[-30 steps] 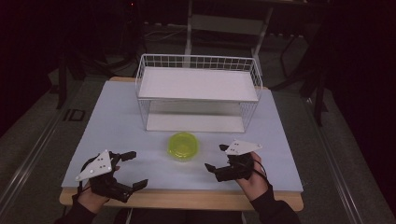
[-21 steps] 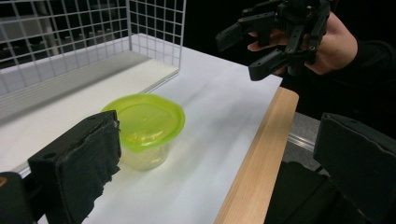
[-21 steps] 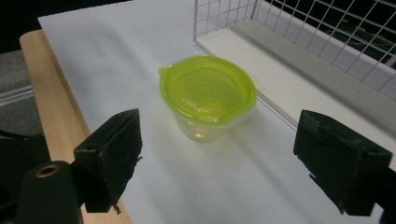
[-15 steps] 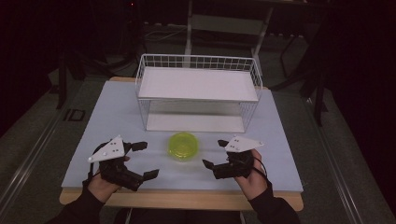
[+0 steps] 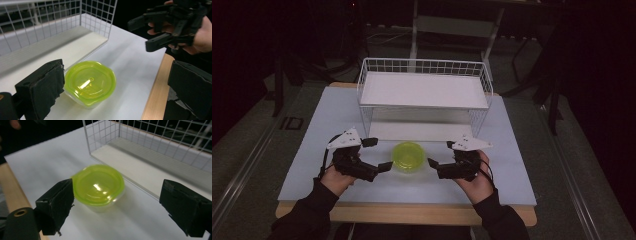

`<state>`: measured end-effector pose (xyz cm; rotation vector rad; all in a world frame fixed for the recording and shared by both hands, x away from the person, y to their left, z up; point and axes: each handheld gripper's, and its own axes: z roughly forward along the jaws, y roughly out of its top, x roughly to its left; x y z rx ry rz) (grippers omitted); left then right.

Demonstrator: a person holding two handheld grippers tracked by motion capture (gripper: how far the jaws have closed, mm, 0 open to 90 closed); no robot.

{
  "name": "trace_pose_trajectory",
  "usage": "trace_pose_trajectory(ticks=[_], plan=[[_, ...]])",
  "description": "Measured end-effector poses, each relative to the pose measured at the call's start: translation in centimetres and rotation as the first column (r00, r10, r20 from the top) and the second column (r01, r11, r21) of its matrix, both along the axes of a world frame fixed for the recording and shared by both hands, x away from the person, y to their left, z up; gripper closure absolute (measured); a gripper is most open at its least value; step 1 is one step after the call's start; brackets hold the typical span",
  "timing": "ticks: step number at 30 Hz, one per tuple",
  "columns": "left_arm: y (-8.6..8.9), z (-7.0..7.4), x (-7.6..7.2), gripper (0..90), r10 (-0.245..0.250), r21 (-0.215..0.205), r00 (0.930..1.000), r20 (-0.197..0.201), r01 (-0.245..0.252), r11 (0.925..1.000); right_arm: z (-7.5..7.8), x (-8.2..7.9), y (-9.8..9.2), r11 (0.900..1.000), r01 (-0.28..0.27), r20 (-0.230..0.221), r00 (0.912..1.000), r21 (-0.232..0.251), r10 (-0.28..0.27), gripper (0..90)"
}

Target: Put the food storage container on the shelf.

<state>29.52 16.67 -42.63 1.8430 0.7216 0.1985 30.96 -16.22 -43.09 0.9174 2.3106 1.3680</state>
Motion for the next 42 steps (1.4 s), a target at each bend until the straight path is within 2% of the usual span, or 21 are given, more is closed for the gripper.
trace_pose_trajectory(ticks=[3, 8, 9, 13, 14, 16, 18, 23, 27, 28, 29, 30, 31, 32, 34, 35, 36, 38, 39, 40, 42], plan=[[-0.1, -0.4, 0.6, 1.8, 0.014, 0.01, 0.9997, -0.018, -0.013, 0.9999, -0.1, 0.4, 0.2, 1.0, 0.013, -0.01, 0.9999, 0.004, -0.013, 13.7], [-0.5, -1.7, 2.4, 5.7, 0.038, 0.002, 0.9936, -0.106, -0.038, 0.9993, -0.9, 1.3, 1.4, 0.999, 0.035, -0.033, 0.9988, -0.012, -0.036, 15.6], [-0.5, -1.7, 2.4, 6.0, 0.038, 0.002, 0.9936, -0.106, -0.038, 0.9993, -1.0, 1.4, 1.6, 0.999, 0.033, -0.034, 0.9988, -0.019, -0.034, 17.1], [-1.3, -2.7, 3.2, 6.0, 0.069, 0.029, 0.9851, -0.158, -0.065, 0.9974, -1.7, 2.0, 2.2, 0.999, 0.048, -0.056, 0.9973, -0.02, -0.049, 20.5], [-1.5, -3.3, 3.6, 6.1, 0.097, 0.053, 0.9764, -0.193, -0.088, 0.9947, -1.9, 2.2, 2.3, 0.998, 0.05, -0.06, 0.9969, -0.025, -0.052, 23.2], [-1.5, -3.3, 3.6, 6.8, 0.097, 0.053, 0.9764, -0.193, -0.088, 0.9947, -2.0, 2.3, 2.4, 0.998, 0.049, -0.065, 0.9966, -0.027, -0.051, 23.2], [-1.7, -4.2, 4.2, 7.0, 0.131, 0.053, 0.9585, -0.253, -0.121, 0.9912, -2.4, 2.6, 2.6, 0.998, 0.051, -0.078, 0.9956, -0.028, -0.053, 26.2], [-1.5, -5.3, 4.7, 14.9, 0.192, 0.07, 0.928, -0.319, -0.179, 0.9813, -3.0, 3.4, 3.1, 0.998, 0.06, -0.121, 0.9906, -0.033, -0.064, 27.7], [-1.8, -6.0, 4.8, 19.7, 0.198, 0.091, 0.9099, -0.364, -0.177, 0.9799, -3.6, 4.0, 3.4, 0.997, 0.066, -0.169, 0.983, -0.038, -0.071, 34.0], [-1.8, -6.0, 4.8, 20.6, 0.198, 0.091, 0.9099, -0.364, -0.177, 0.9799, -3.6, 4.0, 3.4, 0.997, 0.066, -0.169, 0.983, -0.038, -0.071, 34.0], [-1.9, -6.3, 4.9, 20.6, 0.207, 0.103, 0.8993, -0.385, -0.181, 0.9781, -3.7, 4.2, 3.5, 0.996, 0.079, -0.189, 0.9784, -0.034, -0.084, 34.2], [-2.0, -6.6, 5.0, 25.7, 0.212, 0.106, 0.8898, -0.404, -0.185, 0.977, -4.2, 4.7, 3.6, 0.994, 0.106, -0.243, 0.9641, -0.02, -0.108, 38.7], [-2.0, -6.6, 5.0, 28.4, 0.212, 0.106, 0.8898, -0.404, -0.185, 0.977, -4.2, 4.7, 3.6, 0.994, 0.106, -0.243, 0.9641, -0.02, -0.108, 38.7], [-2.0, -6.8, 5.0, 30.1, 0.215, 0.107, 0.8842, -0.415, -0.187, 0.9765, -4.5, 4.9, 3.7, 0.993, 0.12, -0.269, 0.9558, -0.013, -0.118, 39.8], [-2.1, -6.9, 5.0, 31.9, 0.219, 0.114, 0.8813, -0.419, -0.188, 0.9756, -4.5, 4.9, 3.7, 0.993, 0.12, -0.269, 0.9558, -0.013, -0.118, 39.8], [-2.0, -7.1, 5.1, 31.9, 0.219, 0.12, 0.871, -0.44, -0.185, 0.9754, -4.7, 5.0, 3.8, 0.992, 0.124, -0.283, 0.9512, -0.016, -0.124, 41.5], [-1.9, -7.2, 5.1, 36.0, 0.207, 0.104, 0.8675, -0.452, -0.179, 0.9783, -5.1, 5.2, 3.9, 0.991, 0.135, -0.319, 0.9386, -0.013, -0.132, 44.0], [-1.9, -7.2, 5.1, 41.4, 0.203, 0.104, 0.8635, -0.462, -0.174, 0.9792, -5.4, 5.3, 4.0, 0.989, 0.148, -0.335, 0.9307, -0.026, -0.148, 46.3], [-1.9, -7.3, 5.1, 44.5, 0.198, 0.099, 0.8574, -0.475, -0.171, 0.9802, -5.5, 5.3, 4.0, 0.989, 0.144, -0.344, 0.928, -0.021, -0.143, 49.1], [-1.8, -7.4, 5.1, 47.3, 0.2, 0.092, 0.8498, -0.488, -0.177, 0.9799, -5.7, 5.4, 4.0, 0.989, 0.15, -0.356, 0.9228, -0.022, -0.148, 51.4], [-1.7, -7.4, 5.2, 54.5, 0.183, 0.075, 0.8461, -0.501, -0.169, 0.9828, -5.9, 5.4, 3.9, 0.987, 0.162, -0.387, 0.9086, -0.02, -0.157, 56.0]])
